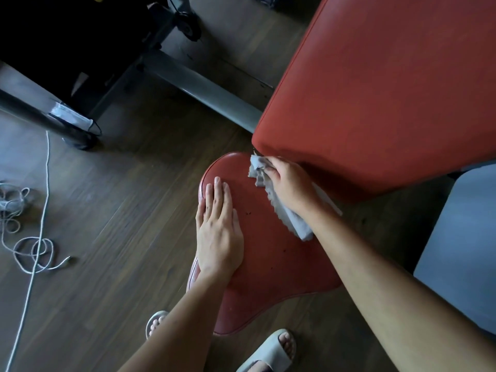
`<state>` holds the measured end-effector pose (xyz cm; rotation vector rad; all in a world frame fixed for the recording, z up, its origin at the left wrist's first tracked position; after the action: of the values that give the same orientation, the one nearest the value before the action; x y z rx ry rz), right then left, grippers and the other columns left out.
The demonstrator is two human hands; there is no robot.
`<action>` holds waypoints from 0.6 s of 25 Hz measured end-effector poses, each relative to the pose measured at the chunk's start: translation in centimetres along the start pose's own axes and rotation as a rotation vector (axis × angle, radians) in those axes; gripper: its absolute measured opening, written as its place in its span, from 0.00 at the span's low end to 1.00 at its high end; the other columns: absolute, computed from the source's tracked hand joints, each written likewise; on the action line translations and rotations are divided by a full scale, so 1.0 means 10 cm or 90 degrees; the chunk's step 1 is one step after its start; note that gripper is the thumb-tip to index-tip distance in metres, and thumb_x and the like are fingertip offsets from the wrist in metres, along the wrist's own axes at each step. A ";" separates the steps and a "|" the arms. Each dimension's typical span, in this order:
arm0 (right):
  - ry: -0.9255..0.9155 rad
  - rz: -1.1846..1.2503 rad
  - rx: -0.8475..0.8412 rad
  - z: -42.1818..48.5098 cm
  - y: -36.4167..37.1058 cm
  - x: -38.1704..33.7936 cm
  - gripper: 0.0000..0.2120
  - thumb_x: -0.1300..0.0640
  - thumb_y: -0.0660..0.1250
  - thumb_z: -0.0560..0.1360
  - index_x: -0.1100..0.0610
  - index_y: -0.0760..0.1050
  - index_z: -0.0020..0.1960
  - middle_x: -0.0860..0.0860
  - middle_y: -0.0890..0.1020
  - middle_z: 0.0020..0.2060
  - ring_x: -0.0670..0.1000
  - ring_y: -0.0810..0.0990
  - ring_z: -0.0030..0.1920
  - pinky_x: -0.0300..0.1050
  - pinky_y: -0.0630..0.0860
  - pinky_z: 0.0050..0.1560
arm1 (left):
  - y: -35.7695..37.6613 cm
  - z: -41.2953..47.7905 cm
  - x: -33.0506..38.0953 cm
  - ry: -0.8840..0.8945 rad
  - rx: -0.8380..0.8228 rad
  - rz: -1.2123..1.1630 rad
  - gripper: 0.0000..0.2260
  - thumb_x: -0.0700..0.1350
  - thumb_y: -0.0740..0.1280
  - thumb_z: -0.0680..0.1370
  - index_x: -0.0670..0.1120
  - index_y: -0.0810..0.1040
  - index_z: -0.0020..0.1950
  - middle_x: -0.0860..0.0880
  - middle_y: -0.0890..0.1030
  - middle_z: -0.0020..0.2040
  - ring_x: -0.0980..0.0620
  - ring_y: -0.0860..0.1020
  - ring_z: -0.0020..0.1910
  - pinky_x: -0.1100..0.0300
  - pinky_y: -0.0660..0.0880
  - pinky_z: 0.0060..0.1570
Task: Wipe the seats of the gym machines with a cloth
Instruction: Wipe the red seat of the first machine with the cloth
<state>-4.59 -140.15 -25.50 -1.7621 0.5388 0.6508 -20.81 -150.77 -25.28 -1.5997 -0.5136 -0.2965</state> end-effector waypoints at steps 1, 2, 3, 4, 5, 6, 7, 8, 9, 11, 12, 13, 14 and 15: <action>0.002 0.006 -0.015 0.12 0.04 -0.06 0.14 0.53 0.62 0.83 0.52 0.79 0.66 0.50 0.84 0.59 0.53 0.81 0.60 0.51 0.75 0.63 | 0.00 0.00 0.00 0.000 0.001 -0.003 0.24 0.42 0.54 0.84 0.43 0.58 0.81 0.48 0.54 0.82 0.54 0.47 0.81 0.54 0.49 0.79; -0.005 0.010 -0.031 0.22 0.07 -0.14 0.14 0.53 0.61 0.83 0.52 0.79 0.65 0.51 0.84 0.58 0.53 0.81 0.59 0.52 0.76 0.62 | 0.00 0.00 0.00 0.000 0.004 -0.005 0.24 0.41 0.54 0.84 0.43 0.58 0.80 0.47 0.54 0.81 0.54 0.48 0.81 0.54 0.49 0.79; -0.012 0.017 -0.044 0.28 0.11 -0.20 0.14 0.52 0.61 0.83 0.53 0.79 0.65 0.51 0.85 0.57 0.54 0.82 0.58 0.52 0.76 0.62 | 0.00 0.01 -0.01 0.003 0.008 -0.006 0.24 0.41 0.54 0.83 0.42 0.59 0.80 0.47 0.55 0.81 0.54 0.48 0.81 0.55 0.49 0.79; -0.019 0.026 -0.055 0.29 0.11 -0.22 0.14 0.53 0.61 0.83 0.53 0.78 0.66 0.51 0.85 0.57 0.53 0.82 0.58 0.51 0.75 0.61 | 0.00 0.02 -0.02 0.007 0.008 -0.007 0.24 0.42 0.54 0.83 0.42 0.59 0.80 0.48 0.55 0.81 0.54 0.48 0.81 0.56 0.48 0.79; -0.023 0.031 -0.057 0.24 0.08 -0.19 0.14 0.53 0.61 0.83 0.53 0.78 0.66 0.51 0.85 0.57 0.53 0.82 0.58 0.49 0.75 0.61 | 0.00 0.02 -0.02 0.007 0.007 -0.008 0.24 0.42 0.54 0.83 0.42 0.59 0.80 0.48 0.55 0.81 0.55 0.48 0.81 0.57 0.48 0.79; -0.026 0.034 -0.047 0.16 0.03 -0.13 0.14 0.53 0.62 0.83 0.53 0.78 0.66 0.51 0.85 0.58 0.52 0.82 0.59 0.47 0.75 0.62 | -0.01 0.02 -0.02 0.006 0.006 -0.007 0.24 0.42 0.54 0.83 0.42 0.59 0.80 0.48 0.55 0.81 0.55 0.48 0.81 0.57 0.47 0.79; -0.025 0.037 -0.034 0.06 -0.05 -0.04 0.14 0.53 0.62 0.83 0.53 0.78 0.67 0.50 0.84 0.59 0.50 0.81 0.60 0.45 0.74 0.63 | -0.02 0.01 -0.02 0.007 0.007 -0.007 0.24 0.42 0.54 0.83 0.42 0.59 0.80 0.48 0.55 0.81 0.55 0.47 0.81 0.57 0.47 0.79; -0.021 0.036 -0.026 -0.05 -0.12 0.04 0.14 0.53 0.62 0.83 0.52 0.78 0.67 0.49 0.84 0.59 0.48 0.81 0.61 0.43 0.74 0.64 | -0.02 0.01 -0.01 0.008 0.006 -0.009 0.24 0.42 0.54 0.83 0.42 0.59 0.80 0.48 0.55 0.81 0.55 0.47 0.81 0.56 0.48 0.79; -0.018 0.033 -0.021 -0.10 -0.15 0.10 0.14 0.53 0.62 0.83 0.53 0.78 0.66 0.48 0.84 0.60 0.47 0.81 0.61 0.43 0.74 0.65 | -0.02 0.02 0.00 0.009 0.005 -0.010 0.24 0.42 0.54 0.83 0.43 0.58 0.80 0.48 0.55 0.81 0.55 0.47 0.81 0.56 0.48 0.79; -0.021 0.026 -0.029 -0.03 -0.10 0.07 0.14 0.53 0.62 0.83 0.53 0.79 0.65 0.49 0.85 0.58 0.48 0.82 0.59 0.47 0.76 0.63 | -0.02 0.02 0.00 0.004 0.005 -0.005 0.24 0.42 0.54 0.83 0.42 0.58 0.80 0.47 0.55 0.81 0.54 0.47 0.81 0.55 0.49 0.79; -0.023 0.031 -0.031 0.09 -0.04 0.02 0.14 0.51 0.62 0.83 0.53 0.79 0.64 0.50 0.85 0.56 0.50 0.83 0.58 0.50 0.76 0.62 | -0.01 0.02 0.00 0.005 0.007 0.000 0.25 0.41 0.54 0.83 0.42 0.59 0.80 0.47 0.55 0.81 0.54 0.48 0.81 0.54 0.49 0.79; -0.019 0.037 -0.040 0.21 0.03 -0.05 0.14 0.50 0.61 0.83 0.53 0.80 0.64 0.50 0.85 0.55 0.52 0.83 0.56 0.52 0.77 0.60 | -0.01 0.02 0.00 0.007 0.007 0.004 0.25 0.41 0.54 0.82 0.42 0.59 0.80 0.47 0.55 0.81 0.54 0.48 0.81 0.54 0.50 0.79; -0.017 0.044 -0.052 0.29 0.09 -0.14 0.14 0.50 0.61 0.83 0.52 0.79 0.64 0.50 0.86 0.54 0.52 0.83 0.55 0.52 0.77 0.59 | 0.00 0.03 0.00 0.011 0.006 0.007 0.25 0.41 0.54 0.82 0.42 0.59 0.80 0.47 0.55 0.81 0.53 0.48 0.81 0.54 0.50 0.79; -0.020 0.052 -0.059 0.32 0.12 -0.19 0.14 0.51 0.61 0.83 0.52 0.79 0.64 0.49 0.86 0.53 0.51 0.83 0.54 0.51 0.77 0.58 | 0.00 0.03 0.00 0.014 0.004 0.010 0.25 0.41 0.54 0.82 0.42 0.58 0.80 0.47 0.55 0.81 0.53 0.48 0.81 0.54 0.50 0.79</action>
<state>-7.28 -137.36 -25.85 -1.8211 0.5700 0.7704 -20.86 -150.47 -25.37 -1.5924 -0.4841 -0.2999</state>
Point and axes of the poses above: each hand's wrist, its own z-axis towards the middle knuckle, its own y-axis out of the palm, x = y × z, the point moved 3 cm from there along z, towards the middle knuckle
